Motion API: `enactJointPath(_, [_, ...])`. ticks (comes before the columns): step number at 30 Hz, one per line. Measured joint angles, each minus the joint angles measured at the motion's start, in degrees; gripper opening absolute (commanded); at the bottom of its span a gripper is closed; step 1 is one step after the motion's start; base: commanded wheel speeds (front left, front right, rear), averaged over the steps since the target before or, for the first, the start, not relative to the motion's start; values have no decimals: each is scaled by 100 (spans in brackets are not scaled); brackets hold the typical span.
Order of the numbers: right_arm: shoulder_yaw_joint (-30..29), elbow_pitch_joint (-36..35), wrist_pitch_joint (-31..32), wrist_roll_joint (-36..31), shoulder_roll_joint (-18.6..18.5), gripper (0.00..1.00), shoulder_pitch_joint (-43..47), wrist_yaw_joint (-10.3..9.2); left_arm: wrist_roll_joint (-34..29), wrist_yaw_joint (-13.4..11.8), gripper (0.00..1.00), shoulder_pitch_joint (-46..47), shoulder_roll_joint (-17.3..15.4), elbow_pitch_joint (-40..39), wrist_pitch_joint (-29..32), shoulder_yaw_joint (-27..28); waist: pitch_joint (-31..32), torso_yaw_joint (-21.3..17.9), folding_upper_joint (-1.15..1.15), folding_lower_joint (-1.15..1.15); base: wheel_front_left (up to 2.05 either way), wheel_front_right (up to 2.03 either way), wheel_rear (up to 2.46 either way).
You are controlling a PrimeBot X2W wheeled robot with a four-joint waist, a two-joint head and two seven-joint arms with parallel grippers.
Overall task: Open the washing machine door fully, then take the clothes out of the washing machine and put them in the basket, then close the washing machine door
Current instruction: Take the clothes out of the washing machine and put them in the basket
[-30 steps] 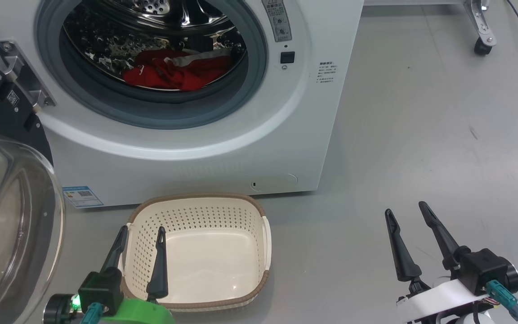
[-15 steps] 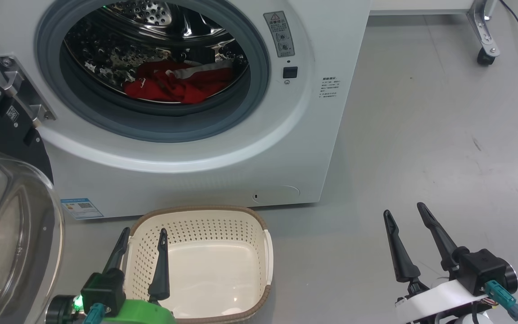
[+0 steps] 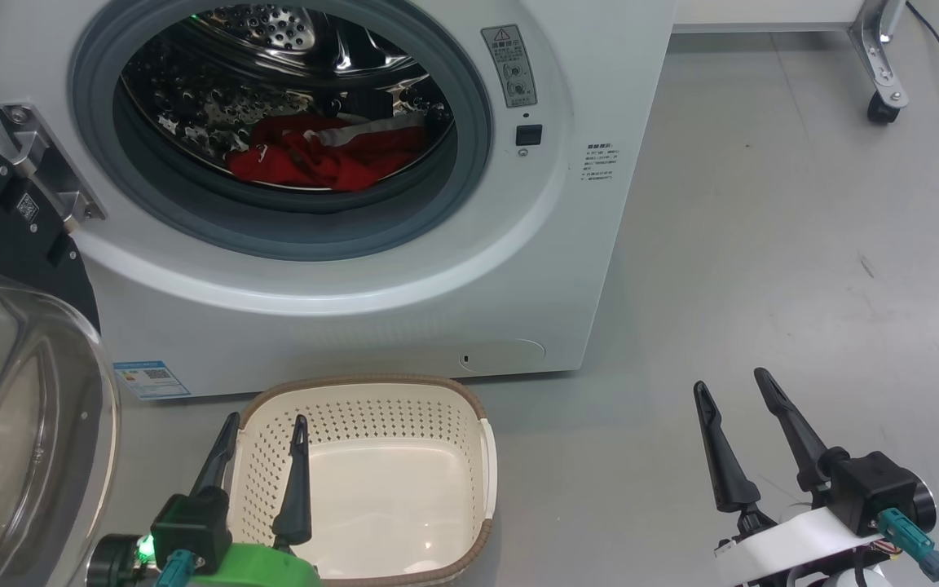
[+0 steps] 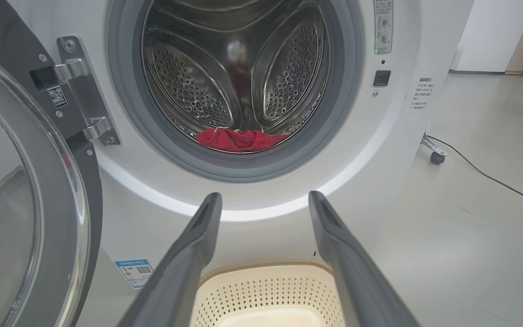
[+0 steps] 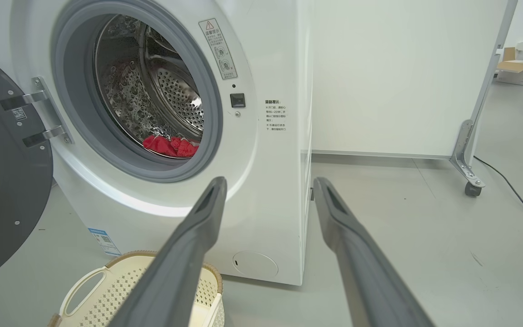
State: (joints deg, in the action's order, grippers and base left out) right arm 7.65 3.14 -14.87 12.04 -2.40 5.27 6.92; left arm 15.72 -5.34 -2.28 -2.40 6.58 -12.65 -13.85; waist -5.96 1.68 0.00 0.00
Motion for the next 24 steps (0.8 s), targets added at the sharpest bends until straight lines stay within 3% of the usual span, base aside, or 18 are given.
enactJointPath(18, [42,-127,0,5,0,100,-18,-1,45,-11,100,272,-1,-18,109,-99,-266,-33,0,0,0,0,0])
enactJointPath(24, [78,-252,0,-2,0,100,-119,-1,355,118,100,652,0,154,277,-163,-549,-82,0,0,0,0,0])
